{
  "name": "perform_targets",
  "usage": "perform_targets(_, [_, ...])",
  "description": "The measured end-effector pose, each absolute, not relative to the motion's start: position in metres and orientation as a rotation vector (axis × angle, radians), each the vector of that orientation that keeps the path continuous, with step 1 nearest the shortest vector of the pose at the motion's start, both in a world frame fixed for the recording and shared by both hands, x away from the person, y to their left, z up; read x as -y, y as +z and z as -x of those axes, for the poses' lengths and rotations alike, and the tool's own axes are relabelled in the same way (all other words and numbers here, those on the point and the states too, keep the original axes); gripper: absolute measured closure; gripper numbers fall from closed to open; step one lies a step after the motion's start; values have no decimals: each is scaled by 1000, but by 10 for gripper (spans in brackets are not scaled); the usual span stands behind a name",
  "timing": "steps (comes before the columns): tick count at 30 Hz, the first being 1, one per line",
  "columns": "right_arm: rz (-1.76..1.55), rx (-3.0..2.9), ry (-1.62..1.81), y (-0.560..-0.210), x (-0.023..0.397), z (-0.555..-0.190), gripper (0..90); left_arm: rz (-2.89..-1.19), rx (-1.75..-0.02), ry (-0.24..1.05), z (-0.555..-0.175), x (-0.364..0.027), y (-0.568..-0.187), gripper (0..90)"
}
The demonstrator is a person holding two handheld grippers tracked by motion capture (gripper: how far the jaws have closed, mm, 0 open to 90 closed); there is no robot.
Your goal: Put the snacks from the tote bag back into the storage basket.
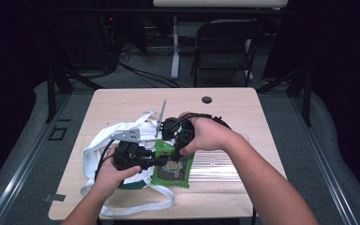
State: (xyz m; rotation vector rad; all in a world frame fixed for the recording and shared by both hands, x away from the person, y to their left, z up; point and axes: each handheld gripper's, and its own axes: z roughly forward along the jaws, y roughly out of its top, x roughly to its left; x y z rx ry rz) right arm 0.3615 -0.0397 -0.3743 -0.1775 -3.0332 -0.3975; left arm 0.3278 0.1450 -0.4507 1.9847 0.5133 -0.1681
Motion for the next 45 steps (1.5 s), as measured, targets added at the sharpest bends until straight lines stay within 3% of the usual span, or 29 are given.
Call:
perform_targets(23, [163,3018,-391,-373,41,-363,745,-1965,-536,-190,-329,-145,-453,689])
perform_targets(45, [172,3039,-388,-368,45,-365,747,-1935,-581,-173,-332,-148,-455,576])
